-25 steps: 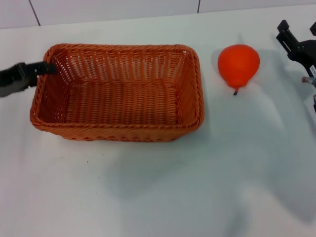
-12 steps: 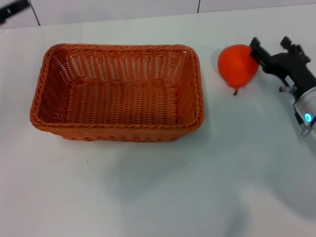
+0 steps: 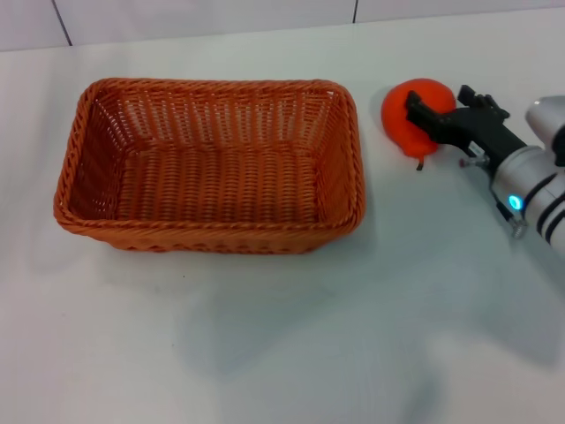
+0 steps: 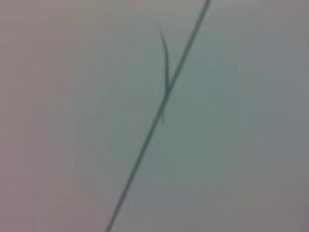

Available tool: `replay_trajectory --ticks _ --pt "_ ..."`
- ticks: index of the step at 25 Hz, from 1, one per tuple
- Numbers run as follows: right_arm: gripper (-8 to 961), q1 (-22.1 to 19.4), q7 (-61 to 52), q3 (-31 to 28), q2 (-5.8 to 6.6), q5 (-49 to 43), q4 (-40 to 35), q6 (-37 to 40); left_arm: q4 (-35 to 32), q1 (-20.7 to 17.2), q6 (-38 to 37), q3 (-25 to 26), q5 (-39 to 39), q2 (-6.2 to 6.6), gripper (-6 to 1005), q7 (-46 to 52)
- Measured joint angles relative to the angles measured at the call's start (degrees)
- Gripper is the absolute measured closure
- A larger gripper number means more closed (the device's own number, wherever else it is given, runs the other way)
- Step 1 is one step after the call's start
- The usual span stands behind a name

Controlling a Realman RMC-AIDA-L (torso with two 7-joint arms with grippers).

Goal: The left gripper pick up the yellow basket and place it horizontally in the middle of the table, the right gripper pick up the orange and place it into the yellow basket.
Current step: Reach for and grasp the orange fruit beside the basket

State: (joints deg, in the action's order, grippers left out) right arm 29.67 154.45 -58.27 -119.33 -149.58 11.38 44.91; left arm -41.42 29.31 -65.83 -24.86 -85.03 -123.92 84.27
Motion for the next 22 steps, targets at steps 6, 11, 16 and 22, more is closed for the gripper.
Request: replay_trajectory --ticks 6,11,16,22 --pt "39 2.57 -0.03 0.91 -0.11 0.02 0.07 -4.42 3.34 -1.14 -0.24 -0.01 4.81 0.03 236 -5.66" --pt "46 2.78 -0.03 0.65 -0.18 0.15 0.13 -5.60 4.54 -1.71 -0.40 -0.01 5.42 0.00 237 -6.33" --pt "251 1.95 0.23 0.15 -0.38 0.30 0.14 -4.21 5.40 -1.96 -0.33 -0.01 6.39 0.00 236 -8.14" --pt "366 1.15 0.31 -0.54 -0.45 0.33 0.13 -1.11 7.39 -1.99 -0.03 -0.01 8.68 0.09 237 -10.90"
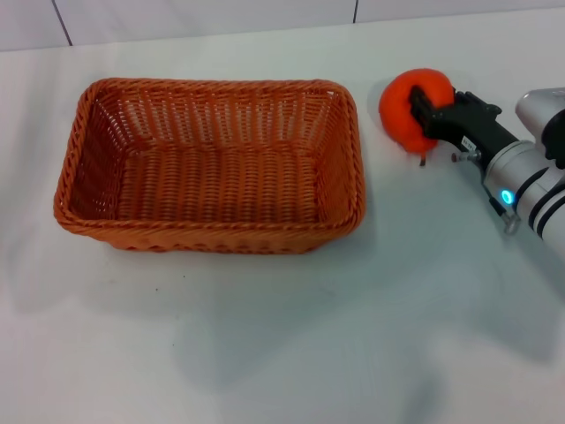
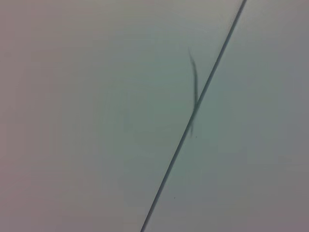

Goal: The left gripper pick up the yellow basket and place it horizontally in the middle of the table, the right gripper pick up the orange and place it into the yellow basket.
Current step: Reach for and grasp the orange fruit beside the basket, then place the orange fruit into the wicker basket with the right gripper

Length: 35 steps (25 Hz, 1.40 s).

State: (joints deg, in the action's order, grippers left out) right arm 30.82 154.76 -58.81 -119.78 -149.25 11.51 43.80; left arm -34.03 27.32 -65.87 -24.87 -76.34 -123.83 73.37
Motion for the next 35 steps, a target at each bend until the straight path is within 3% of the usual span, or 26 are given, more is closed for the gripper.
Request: replay_trajectory --ticks 12,24,35 --pt "530 -2.81 -0.45 2.15 0.17 -0.28 6.20 13.45 0.19 -0.08 1.17 -0.12 0.06 0.08 236 -0.10" --pt "652 3.25 -0.79 18.25 -0.15 -0.45 12.71 13.40 0.90 0.54 2.66 -0.59 0.05 0.08 237 -0.16" --pt "692 2.68 -1.86 19.61 -0.17 -0.33 13.13 14.05 0.97 0.62 2.39 -0.69 0.00 -0.01 236 -0.17"
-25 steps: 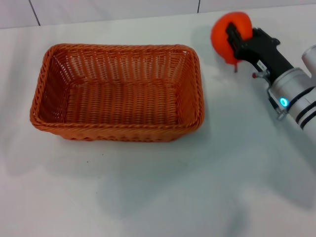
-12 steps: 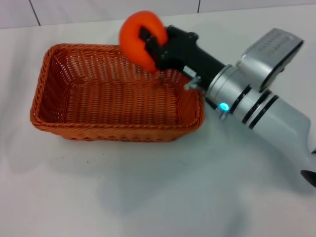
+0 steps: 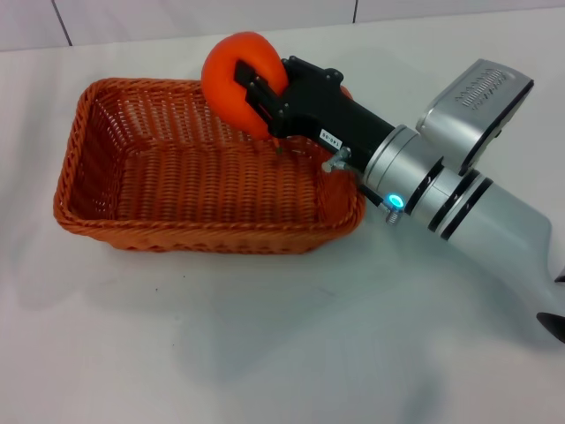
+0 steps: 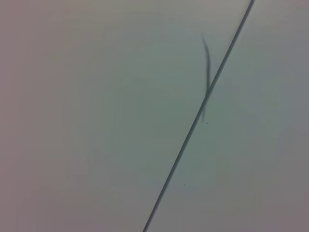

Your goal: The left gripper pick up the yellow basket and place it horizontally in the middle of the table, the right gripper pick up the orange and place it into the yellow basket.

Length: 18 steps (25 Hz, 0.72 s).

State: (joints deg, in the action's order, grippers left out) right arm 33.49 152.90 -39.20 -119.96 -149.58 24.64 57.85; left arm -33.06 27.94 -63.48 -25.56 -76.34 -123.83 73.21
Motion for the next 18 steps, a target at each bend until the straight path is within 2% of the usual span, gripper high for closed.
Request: replay_trajectory --ticks 4,9,18 --pt "670 -0.13 -1.85 -0.03 -0.04 0.04 -0.32 0.24 0.01 0.00 -0.06 -0.02 0.02 0.00 236 0.00" --pt "424 -0.12 -2.62 0.03 0.04 -0.07 -0.43 0.28 0.01 -0.12 -0.05 -0.01 0.05 0.00 237 0.00" --pt "90 -0.13 -2.69 -0.07 0.08 -0.10 -0.47 0.40 0.01 -0.51 -0.34 -0.01 0.06 -0.09 236 -0.32"
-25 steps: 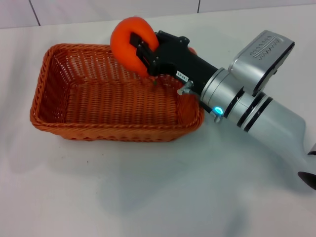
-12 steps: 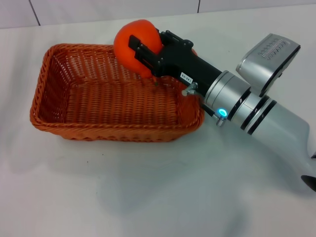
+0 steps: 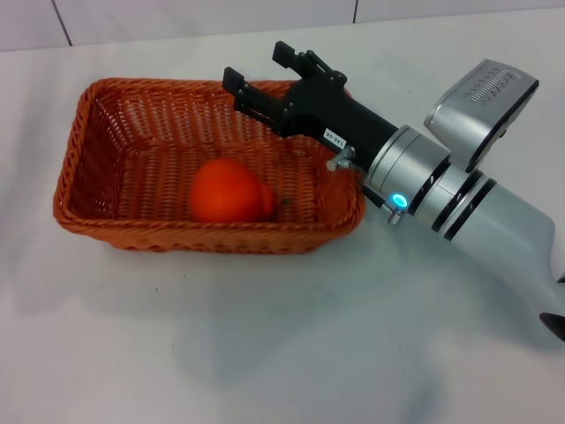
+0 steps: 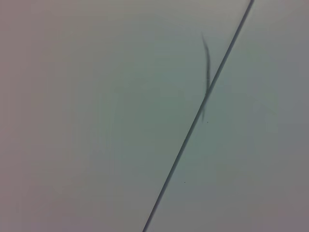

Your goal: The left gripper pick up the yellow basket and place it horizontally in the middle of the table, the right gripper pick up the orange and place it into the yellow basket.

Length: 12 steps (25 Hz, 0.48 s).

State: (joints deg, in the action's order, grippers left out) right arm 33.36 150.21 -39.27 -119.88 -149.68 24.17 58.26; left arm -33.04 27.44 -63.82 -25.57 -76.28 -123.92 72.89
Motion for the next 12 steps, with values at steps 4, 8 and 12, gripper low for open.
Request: replay_trajectory --ticks 4,8,12 --pt "19 -0.06 1.28 -0.76 -0.04 0.15 -0.53 0.78 0.00 -0.01 -0.05 0.25 0.00 0.08 237 -0.41" --pt "21 -0.59 6.65 -5.79 -0.14 0.32 -2.61 3.94 -0.04 -0.01 0.57 0.90 0.03 0.20 238 -1.21" --pt "22 -2.77 8.70 -15.60 0.07 0.50 -5.85 7.43 -0.08 -0.11 1.11 3.15 0.06 0.24 240 -3.43"
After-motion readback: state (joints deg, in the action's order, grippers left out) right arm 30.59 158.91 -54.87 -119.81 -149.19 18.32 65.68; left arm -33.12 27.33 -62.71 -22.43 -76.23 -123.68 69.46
